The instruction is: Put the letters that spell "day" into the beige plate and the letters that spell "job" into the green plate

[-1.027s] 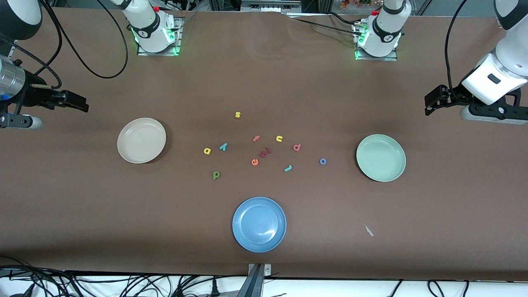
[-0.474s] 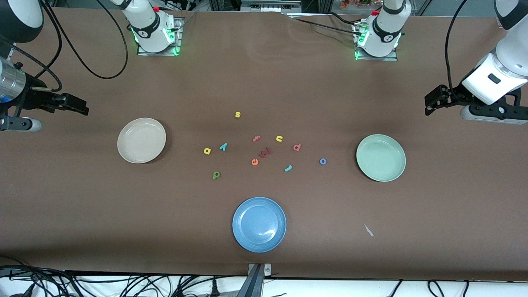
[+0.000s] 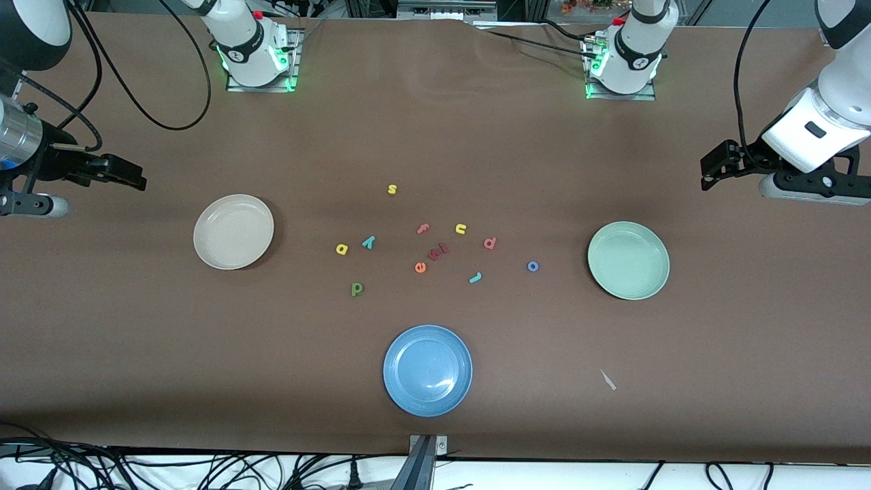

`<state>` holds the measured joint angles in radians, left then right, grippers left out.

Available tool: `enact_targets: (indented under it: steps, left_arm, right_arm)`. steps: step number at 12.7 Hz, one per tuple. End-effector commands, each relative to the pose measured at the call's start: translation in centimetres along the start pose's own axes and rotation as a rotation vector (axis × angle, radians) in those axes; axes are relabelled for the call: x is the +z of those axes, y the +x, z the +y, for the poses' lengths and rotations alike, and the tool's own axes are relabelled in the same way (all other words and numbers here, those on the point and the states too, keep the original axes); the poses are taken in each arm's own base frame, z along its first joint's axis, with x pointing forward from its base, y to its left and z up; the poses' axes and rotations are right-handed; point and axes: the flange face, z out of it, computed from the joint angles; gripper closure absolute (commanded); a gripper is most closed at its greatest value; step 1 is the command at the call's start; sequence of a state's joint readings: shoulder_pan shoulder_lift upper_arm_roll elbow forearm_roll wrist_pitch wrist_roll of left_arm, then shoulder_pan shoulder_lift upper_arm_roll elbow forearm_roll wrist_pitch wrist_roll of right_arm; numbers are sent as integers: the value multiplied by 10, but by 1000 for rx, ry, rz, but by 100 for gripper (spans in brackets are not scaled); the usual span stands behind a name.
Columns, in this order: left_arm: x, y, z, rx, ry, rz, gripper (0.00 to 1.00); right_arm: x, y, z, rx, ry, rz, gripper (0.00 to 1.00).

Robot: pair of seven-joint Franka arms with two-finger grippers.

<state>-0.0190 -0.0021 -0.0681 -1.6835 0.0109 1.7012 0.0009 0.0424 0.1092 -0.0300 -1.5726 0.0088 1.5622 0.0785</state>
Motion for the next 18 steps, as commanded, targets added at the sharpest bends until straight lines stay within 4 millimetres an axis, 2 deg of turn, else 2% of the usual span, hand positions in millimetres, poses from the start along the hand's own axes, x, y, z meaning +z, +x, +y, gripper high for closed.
enact_targets:
  steps: [1, 18]
  left_arm:
    - [-4, 1, -2, 16, -17, -1, 0]
    - [-4, 1, -1, 17, -17, -1, 0]
  right_arm:
    - [-4, 1, -1, -3, 4, 10, 0]
    - [-5, 2, -2, 7, 6, 18, 0]
